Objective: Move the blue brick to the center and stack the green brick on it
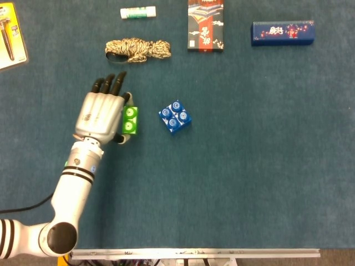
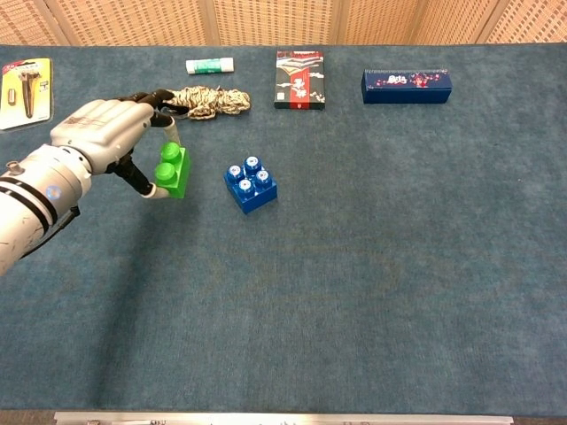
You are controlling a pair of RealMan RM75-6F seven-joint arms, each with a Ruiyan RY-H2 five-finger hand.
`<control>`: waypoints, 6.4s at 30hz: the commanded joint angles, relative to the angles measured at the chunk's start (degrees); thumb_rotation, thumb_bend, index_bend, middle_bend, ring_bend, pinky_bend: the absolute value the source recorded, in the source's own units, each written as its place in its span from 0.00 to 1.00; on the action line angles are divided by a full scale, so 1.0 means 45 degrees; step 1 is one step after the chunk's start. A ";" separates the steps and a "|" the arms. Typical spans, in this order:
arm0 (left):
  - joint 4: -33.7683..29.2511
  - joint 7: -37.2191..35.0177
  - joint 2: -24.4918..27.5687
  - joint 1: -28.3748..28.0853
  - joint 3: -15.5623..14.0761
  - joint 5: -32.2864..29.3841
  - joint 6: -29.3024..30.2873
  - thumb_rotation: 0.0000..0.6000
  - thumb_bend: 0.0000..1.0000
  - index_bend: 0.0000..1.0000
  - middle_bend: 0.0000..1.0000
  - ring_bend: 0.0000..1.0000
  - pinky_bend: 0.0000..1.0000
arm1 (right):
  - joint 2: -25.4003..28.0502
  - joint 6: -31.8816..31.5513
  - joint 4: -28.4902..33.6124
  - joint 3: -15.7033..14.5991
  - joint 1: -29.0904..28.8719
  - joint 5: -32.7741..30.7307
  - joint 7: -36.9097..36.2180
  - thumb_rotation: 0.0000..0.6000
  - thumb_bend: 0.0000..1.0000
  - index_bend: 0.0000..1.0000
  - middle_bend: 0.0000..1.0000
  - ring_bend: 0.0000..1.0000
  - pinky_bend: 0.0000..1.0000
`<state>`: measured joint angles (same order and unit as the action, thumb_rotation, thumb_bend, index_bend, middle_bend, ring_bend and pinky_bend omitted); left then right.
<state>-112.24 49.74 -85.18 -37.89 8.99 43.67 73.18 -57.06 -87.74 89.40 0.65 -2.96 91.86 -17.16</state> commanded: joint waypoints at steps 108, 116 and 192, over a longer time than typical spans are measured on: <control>0.8284 -1.5727 0.1078 -0.3292 -0.1907 1.2415 -0.4799 1.00 0.13 0.52 0.00 0.00 0.10 | -0.0392 0.2173 -0.0209 0.0592 -0.0789 -0.1916 0.0577 1.00 0.00 0.14 0.09 0.00 0.00; 0.9792 -1.6999 0.0606 -0.3851 -0.2342 1.3240 -0.4167 1.00 0.13 0.53 0.00 0.00 0.10 | -0.0409 0.2546 -0.0375 0.0709 -0.0903 -0.2273 0.0419 1.00 0.00 0.14 0.09 0.00 0.00; 1.7629 -2.0500 -0.2272 -0.6513 -0.5733 1.5340 -0.1504 1.00 0.13 0.59 0.00 0.00 0.17 | -0.0617 0.4248 -0.1147 0.1176 -0.1431 -0.3581 0.0070 1.00 0.00 0.14 0.09 0.00 0.00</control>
<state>-32.80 -42.63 -95.40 -67.12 -16.77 112.69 66.36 -59.84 -68.61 84.23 5.95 -9.41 75.73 -16.84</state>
